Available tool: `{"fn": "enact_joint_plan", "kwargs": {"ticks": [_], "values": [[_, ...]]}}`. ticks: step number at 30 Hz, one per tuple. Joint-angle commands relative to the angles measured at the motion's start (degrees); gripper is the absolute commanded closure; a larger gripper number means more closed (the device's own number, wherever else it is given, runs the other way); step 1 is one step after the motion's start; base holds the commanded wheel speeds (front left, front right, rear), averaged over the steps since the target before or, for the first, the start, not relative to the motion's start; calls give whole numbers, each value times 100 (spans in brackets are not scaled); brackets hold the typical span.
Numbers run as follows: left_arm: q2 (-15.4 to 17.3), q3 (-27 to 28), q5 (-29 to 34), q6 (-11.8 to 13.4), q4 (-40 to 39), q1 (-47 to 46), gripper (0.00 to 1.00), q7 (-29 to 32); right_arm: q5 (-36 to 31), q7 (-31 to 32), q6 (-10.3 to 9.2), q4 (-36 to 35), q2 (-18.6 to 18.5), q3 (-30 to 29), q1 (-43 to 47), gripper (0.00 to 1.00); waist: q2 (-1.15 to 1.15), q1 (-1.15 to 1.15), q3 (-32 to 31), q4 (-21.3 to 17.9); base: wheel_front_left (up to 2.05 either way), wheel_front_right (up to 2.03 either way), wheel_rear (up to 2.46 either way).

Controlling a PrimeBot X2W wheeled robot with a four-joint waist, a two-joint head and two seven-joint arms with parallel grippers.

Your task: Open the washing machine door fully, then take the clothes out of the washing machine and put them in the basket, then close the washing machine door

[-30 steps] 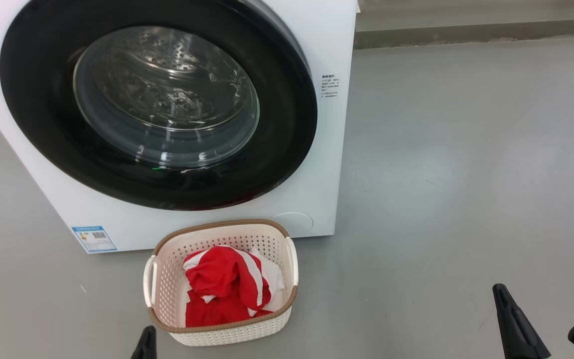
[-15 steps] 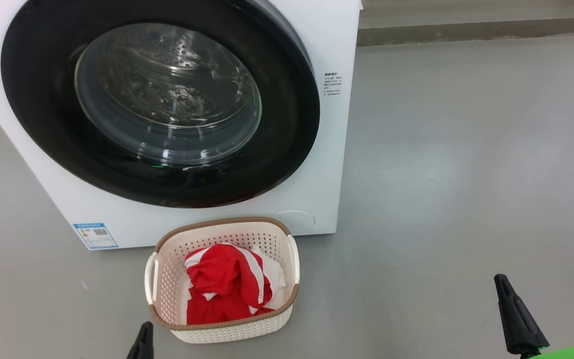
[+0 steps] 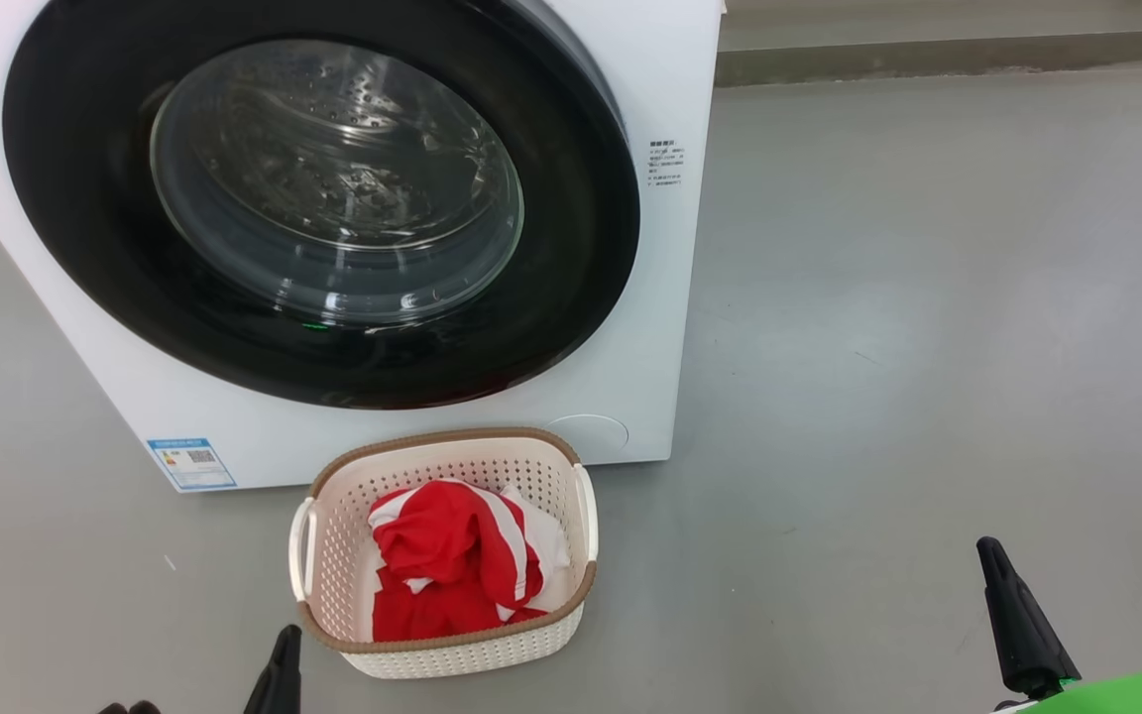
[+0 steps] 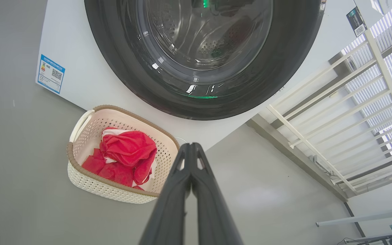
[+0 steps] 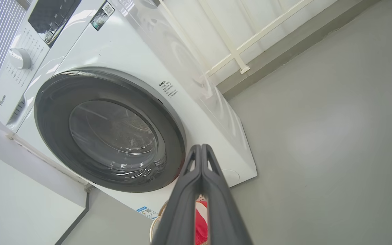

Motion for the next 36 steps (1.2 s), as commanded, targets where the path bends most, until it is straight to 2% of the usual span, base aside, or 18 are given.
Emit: {"fn": "enact_joint_plan", "kwargs": {"ticks": [1, 36], "values": [[54, 163, -177, -116, -83, -271, 100, 27, 234, 19, -3, -80, -127, 43, -312, 100, 0, 0, 4, 3, 0, 0, 0], [-30, 569, -2455, -590, 251, -691, 100, 518, 2743, 329, -5, 481, -303, 206, -948, 100, 0, 0, 81, 70, 0, 0, 0]]}}
